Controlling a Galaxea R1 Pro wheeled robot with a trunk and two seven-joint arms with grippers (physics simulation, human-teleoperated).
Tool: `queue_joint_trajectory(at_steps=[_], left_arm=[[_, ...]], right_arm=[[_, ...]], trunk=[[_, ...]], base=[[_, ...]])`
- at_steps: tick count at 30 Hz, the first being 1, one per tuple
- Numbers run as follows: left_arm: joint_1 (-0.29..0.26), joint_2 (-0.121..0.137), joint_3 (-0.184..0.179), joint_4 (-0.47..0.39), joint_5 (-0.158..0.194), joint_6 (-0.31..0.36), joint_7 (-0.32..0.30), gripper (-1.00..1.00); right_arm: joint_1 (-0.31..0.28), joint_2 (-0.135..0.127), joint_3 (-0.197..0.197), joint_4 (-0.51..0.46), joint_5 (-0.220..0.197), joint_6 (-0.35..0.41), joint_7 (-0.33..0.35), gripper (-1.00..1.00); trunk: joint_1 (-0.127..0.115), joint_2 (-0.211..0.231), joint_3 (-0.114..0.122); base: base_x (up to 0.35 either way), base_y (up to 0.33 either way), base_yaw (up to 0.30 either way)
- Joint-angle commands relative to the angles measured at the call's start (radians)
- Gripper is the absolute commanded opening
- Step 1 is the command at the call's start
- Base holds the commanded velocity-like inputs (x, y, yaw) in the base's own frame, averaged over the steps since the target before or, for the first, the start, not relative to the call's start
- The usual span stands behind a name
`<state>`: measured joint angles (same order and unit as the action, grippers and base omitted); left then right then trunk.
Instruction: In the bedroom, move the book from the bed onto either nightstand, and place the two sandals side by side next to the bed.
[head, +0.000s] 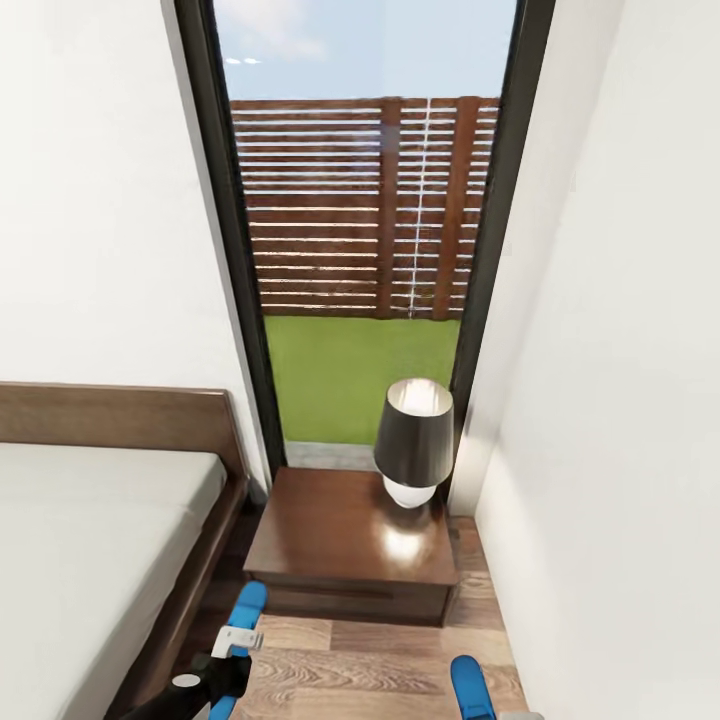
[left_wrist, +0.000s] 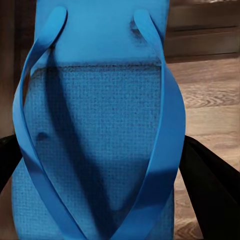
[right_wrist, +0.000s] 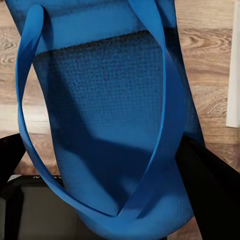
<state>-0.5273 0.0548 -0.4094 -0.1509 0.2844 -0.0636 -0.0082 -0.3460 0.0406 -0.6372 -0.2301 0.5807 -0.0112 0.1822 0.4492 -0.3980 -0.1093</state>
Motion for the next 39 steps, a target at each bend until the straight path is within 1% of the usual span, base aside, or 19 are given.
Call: queue_joint_trajectory(at_steps=[1, 6, 8, 9, 11, 15, 16, 19, 22, 23, 25, 32, 39], left_arm=[[-0.001, 0.0, -0.008, 0.001, 0.01, -0.002, 0.0, -1.0], [-0.001, -0.004, -0.008, 0.001, 0.011, 0.006, 0.001, -1.0], [-0.001, -0.012, -0.008, 0.005, 0.011, 0.013, 0.002, -1.0], [0.001, -0.021, -0.006, 0.021, 0.012, 0.019, 0.001, -1.0], [0.009, -0.026, -0.005, 0.046, 0.015, 0.019, 0.0, -1.0], [0.036, -0.032, -0.003, 0.08, 0.018, 0.019, -0.001, -1.0], [0.05, -0.034, -0.002, 0.088, 0.019, 0.019, -0.001, -1.0], [0.088, -0.036, 0.0, 0.099, 0.021, 0.019, 0.0, -1.0], [0.11, -0.036, 0.002, 0.101, 0.022, 0.018, 0.001, -1.0], [0.13, -0.036, 0.004, 0.102, 0.024, 0.015, 0.002, -1.0], [0.144, -0.033, 0.006, 0.103, 0.027, -0.003, 0.002, -1.0], [0.152, -0.03, 0.007, 0.104, 0.028, -0.063, 0.002, -1.0], [0.154, -0.028, 0.008, 0.103, 0.03, -0.089, 0.002, -1.0]], right_arm=[[-0.001, 0.001, -0.009, -0.002, 0.008, -0.001, 0.006, -1.0], [-0.001, 0.0, -0.009, -0.002, 0.008, -0.001, 0.005, -1.0], [-0.001, 0.0, -0.01, -0.002, 0.009, -0.001, 0.005, -1.0], [-0.001, -0.001, -0.01, -0.002, 0.009, -0.001, 0.005, -1.0], [-0.001, -0.001, -0.01, -0.002, 0.009, -0.001, 0.005, -1.0], [-0.001, -0.001, -0.011, -0.002, 0.01, -0.001, 0.006, -1.0], [-0.001, -0.002, -0.011, -0.001, 0.01, -0.001, 0.006, -1.0], [-0.001, -0.005, -0.012, 0.0, 0.01, -0.001, 0.005, -1.0], [-0.001, -0.005, -0.012, 0.0, 0.01, -0.001, 0.005, -1.0], [-0.001, -0.006, -0.013, 0.0, 0.01, -0.001, 0.005, -1.0], [-0.001, -0.006, -0.012, 0.001, 0.011, -0.001, 0.005, -1.0], [-0.001, -0.004, -0.012, 0.001, 0.012, -0.002, 0.006, -1.0], [-0.001, -0.002, -0.011, 0.001, 0.014, -0.003, 0.006, -1.0]], trunk=[[0.001, -0.002, -0.002], [0.001, -0.002, -0.002], [0.001, -0.002, -0.002], [0.001, -0.002, -0.002], [0.001, -0.002, -0.002], [0.001, -0.002, -0.002], [0.001, -0.002, -0.002], [0.001, -0.002, -0.002], [0.001, -0.002, -0.002], [0.001, -0.002, -0.002], [0.001, -0.002, -0.002], [0.001, -0.002, -0.002], [0.001, -0.002, -0.002]], base=[[0.107, -0.039, 0.0], [0.058, -0.021, 0.0], [0.025, -0.009, 0.0], [0.014, -0.005, 0.0], [0.01, -0.004, 0.0], [0.005, -0.002, 0.0], [0.002, -0.001, 0.0], [0.001, 0.0, 0.0], [0.0, 0.0, 0.0], [0.0, 0.0, 0.0], [0.0, 0.0, 0.0], [0.0, 0.0, 0.032], [0.0, 0.0, 0.181]])
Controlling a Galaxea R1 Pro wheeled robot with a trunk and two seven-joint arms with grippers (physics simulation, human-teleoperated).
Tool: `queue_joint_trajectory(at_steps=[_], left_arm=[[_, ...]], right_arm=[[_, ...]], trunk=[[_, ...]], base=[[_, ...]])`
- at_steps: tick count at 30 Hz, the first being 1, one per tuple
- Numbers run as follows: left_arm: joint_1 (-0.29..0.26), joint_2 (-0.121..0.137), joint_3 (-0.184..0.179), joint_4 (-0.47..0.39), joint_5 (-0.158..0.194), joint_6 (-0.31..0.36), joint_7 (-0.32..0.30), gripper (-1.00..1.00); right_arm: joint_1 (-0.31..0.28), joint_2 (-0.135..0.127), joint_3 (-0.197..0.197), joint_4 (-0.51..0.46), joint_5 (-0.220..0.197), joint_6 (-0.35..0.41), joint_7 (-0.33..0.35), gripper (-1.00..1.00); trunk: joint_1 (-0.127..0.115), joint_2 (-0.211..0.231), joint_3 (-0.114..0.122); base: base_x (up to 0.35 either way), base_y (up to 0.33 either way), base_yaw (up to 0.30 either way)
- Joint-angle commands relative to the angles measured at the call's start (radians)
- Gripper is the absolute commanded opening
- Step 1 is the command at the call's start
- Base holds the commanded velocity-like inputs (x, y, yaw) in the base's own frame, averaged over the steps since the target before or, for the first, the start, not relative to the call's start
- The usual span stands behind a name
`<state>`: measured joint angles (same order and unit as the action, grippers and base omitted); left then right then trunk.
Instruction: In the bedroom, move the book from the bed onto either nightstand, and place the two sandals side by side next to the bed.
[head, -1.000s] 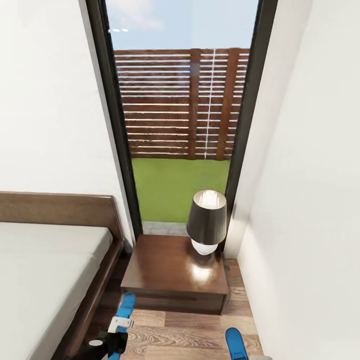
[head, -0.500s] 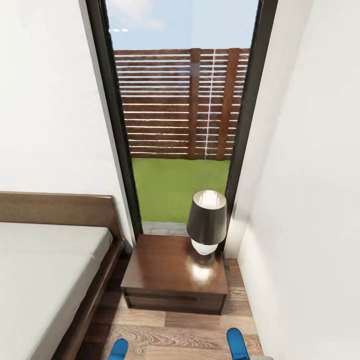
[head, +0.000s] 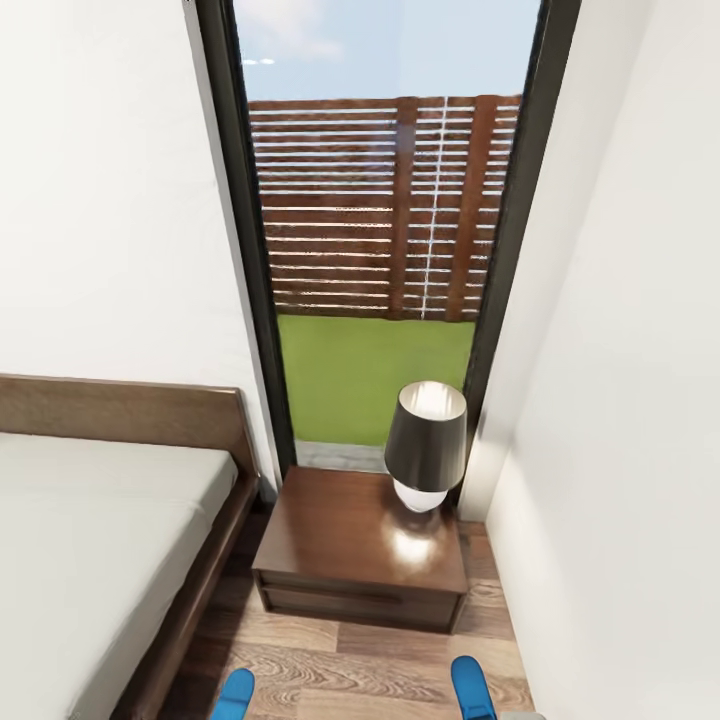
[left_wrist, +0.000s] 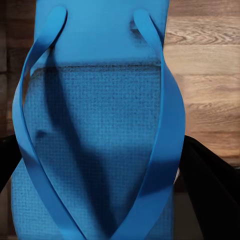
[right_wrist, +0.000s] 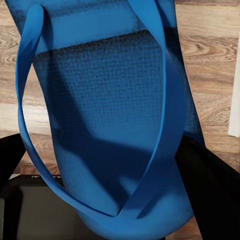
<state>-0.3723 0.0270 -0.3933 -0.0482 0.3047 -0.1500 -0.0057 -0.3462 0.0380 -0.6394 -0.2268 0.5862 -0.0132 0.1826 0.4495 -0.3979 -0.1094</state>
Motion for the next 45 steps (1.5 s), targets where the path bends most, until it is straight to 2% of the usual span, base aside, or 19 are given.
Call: queue_joint_trajectory(at_steps=[1, 3, 7, 10, 20, 45], left_arm=[[-0.001, 0.0, -0.008, 0.001, 0.009, -0.008, 0.0, -1.0], [0.0, 0.001, -0.009, 0.001, 0.01, -0.019, 0.0, -1.0], [0.012, 0.014, -0.007, 0.001, 0.011, -0.089, 0.0, -1.0], [0.015, 0.016, -0.008, 0.0, 0.008, -0.107, 0.0, -1.0], [0.017, 0.015, -0.01, -0.001, 0.007, -0.114, 0.041, -1.0], [0.018, 0.013, -0.01, 0.001, 0.008, -0.124, 0.047, -1.0]], right_arm=[[0.0, 0.0, -0.008, -0.002, 0.009, -0.002, 0.006, -1.0], [0.0, 0.0, -0.008, -0.002, 0.009, -0.001, 0.006, -1.0], [0.0, -0.001, -0.008, -0.002, 0.009, -0.001, 0.006, -1.0], [0.0, -0.001, -0.008, -0.002, 0.009, -0.001, 0.006, -1.0], [0.0, 0.0, -0.008, -0.002, 0.009, -0.001, 0.006, -1.0], [0.0, -0.005, -0.01, -0.002, 0.009, -0.002, 0.006, -1.0]], trunk=[[0.001, -0.002, -0.002], [0.001, -0.002, -0.003], [0.001, -0.002, -0.004], [0.001, -0.002, -0.005], [0.001, -0.002, -0.009], [0.001, -0.002, -0.019]], base=[[0.0, 0.0, 0.235], [0.0, 0.0, 0.241], [0.0, 0.0, 0.251], [0.0, 0.0, 0.254], [0.0, 0.0, 0.256], [0.0, 0.0, 0.256]])
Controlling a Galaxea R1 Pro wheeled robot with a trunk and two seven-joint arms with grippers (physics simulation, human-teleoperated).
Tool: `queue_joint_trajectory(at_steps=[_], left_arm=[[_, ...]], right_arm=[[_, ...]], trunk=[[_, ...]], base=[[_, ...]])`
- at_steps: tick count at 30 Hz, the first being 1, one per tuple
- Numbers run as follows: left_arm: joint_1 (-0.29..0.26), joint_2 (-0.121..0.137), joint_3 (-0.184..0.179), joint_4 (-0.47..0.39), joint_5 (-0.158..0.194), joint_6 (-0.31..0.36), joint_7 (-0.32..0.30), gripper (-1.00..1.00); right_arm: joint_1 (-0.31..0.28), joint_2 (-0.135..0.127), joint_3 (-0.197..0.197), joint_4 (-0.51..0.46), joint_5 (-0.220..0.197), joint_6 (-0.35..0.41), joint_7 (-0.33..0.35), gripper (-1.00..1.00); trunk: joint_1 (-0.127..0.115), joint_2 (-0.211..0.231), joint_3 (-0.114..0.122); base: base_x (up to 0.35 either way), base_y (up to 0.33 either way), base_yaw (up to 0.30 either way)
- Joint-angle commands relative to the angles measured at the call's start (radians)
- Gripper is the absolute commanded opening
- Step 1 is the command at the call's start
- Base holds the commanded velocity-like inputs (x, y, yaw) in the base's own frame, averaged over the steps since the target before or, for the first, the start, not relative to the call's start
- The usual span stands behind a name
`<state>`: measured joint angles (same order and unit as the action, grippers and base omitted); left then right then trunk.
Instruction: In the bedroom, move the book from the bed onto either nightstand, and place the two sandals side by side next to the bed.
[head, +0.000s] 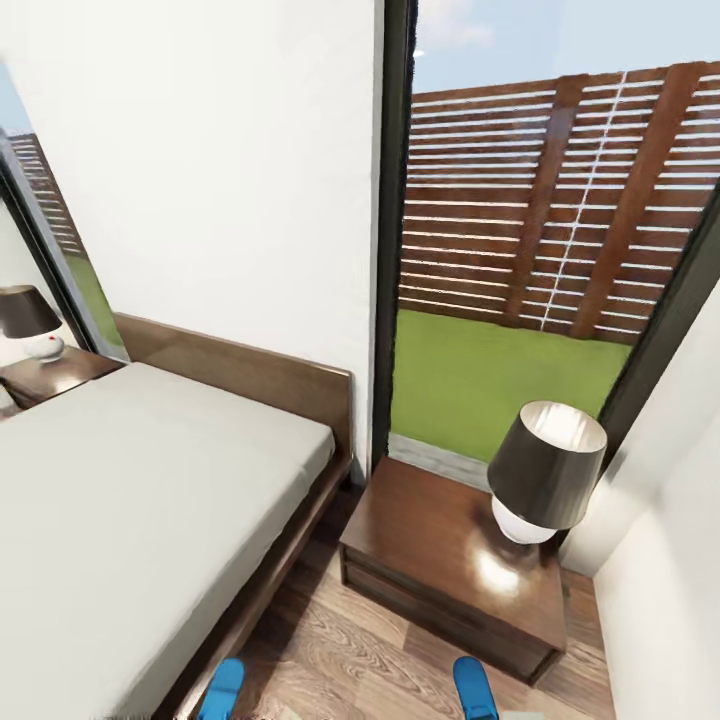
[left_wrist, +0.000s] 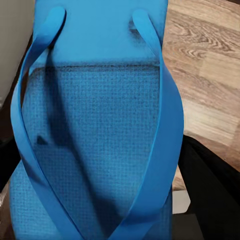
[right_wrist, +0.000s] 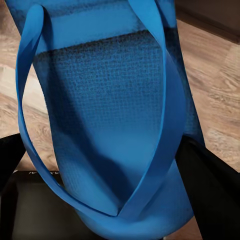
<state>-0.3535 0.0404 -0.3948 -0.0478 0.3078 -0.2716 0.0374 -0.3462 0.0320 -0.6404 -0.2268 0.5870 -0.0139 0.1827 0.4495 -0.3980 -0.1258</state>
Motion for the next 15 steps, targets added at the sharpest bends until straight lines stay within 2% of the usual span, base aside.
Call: queue_joint_trajectory(at_steps=[1, 6, 9, 15], left_arm=[[-0.001, 0.0, -0.009, 0.0, 0.005, -0.003, 0.004, -1.0], [0.003, -0.002, -0.009, 0.001, 0.004, -0.004, 0.004, -1.0], [0.031, -0.003, -0.01, 0.0, 0.002, -0.005, 0.003, -1.0], [0.051, -0.004, -0.011, -0.001, 0.001, -0.006, 0.003, -1.0]], right_arm=[[0.0, 0.001, -0.009, -0.002, 0.008, -0.001, 0.006, -1.0], [0.0, 0.002, -0.009, -0.001, 0.008, -0.001, 0.006, -1.0], [0.0, 0.002, -0.009, -0.001, 0.008, -0.001, 0.006, -1.0], [0.0, 0.0, -0.009, 0.0, 0.008, -0.001, 0.005, -1.0]], trunk=[[0.001, -0.002, -0.002], [0.001, -0.002, -0.004], [0.001, -0.002, -0.005], [0.001, -0.002, -0.007]], base=[[0.0, 0.0, 0.256], [0.0, 0.0, 0.256], [0.0, 0.0, 0.256], [0.0, 0.0, 0.255]])
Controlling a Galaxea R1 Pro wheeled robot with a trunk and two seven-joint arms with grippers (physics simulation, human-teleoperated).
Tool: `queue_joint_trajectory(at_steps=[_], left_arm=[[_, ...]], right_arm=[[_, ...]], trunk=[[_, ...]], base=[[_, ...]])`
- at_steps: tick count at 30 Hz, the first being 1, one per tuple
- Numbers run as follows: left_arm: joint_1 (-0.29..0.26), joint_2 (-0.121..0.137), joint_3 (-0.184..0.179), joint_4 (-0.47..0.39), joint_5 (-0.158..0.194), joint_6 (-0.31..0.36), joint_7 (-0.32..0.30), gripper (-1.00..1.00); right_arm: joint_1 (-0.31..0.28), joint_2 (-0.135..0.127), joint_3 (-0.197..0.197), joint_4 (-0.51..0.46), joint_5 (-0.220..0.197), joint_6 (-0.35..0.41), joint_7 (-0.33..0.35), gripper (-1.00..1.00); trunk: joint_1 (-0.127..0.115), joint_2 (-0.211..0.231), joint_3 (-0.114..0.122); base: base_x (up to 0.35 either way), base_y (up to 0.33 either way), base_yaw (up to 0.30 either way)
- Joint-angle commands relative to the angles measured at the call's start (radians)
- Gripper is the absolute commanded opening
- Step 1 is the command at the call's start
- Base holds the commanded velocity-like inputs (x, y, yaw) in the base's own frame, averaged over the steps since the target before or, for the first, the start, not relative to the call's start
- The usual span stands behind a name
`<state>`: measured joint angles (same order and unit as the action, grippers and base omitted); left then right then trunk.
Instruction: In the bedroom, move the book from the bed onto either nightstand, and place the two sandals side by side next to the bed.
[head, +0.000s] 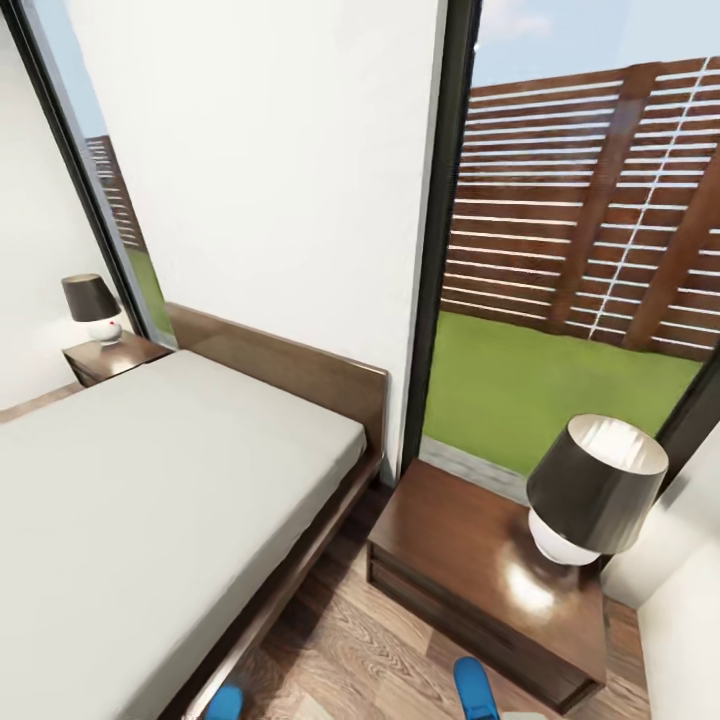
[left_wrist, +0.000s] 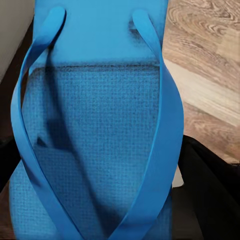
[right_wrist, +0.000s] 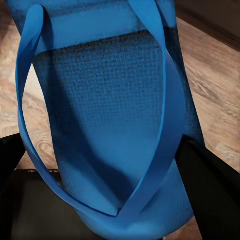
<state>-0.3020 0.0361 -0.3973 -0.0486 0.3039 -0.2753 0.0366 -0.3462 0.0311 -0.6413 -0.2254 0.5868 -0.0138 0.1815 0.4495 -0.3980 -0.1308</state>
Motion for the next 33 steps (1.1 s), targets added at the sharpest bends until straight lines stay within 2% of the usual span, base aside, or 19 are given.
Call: queue_joint_trajectory(at_steps=[1, 11, 20, 33], left_arm=[[0.002, 0.0, -0.009, 0.001, 0.005, -0.003, 0.004, -1.0], [0.008, 0.0, -0.008, 0.001, 0.007, -0.006, 0.005, -1.0], [0.025, 0.0, -0.008, 0.001, 0.007, -0.052, 0.005, -1.0], [0.046, 0.004, -0.006, 0.001, 0.01, -0.081, 0.005, -1.0]], right_arm=[[0.0, -0.001, -0.009, -0.001, 0.008, -0.001, 0.006, -1.0], [0.029, -0.003, -0.009, 0.001, 0.008, -0.019, 0.006, -1.0], [0.063, -0.006, -0.009, 0.006, 0.007, -0.055, 0.006, -1.0], [0.096, -0.01, -0.01, 0.034, 0.001, -0.072, 0.004, -1.0]], trunk=[[0.001, -0.002, -0.002], [0.001, -0.002, -0.002], [0.001, -0.002, -0.002], [0.001, -0.002, -0.002]], base=[[0.0, 0.0, 0.248], [0.0, 0.0, 0.233], [0.0, 0.0, 0.201], [0.0, 0.0, 0.178]])
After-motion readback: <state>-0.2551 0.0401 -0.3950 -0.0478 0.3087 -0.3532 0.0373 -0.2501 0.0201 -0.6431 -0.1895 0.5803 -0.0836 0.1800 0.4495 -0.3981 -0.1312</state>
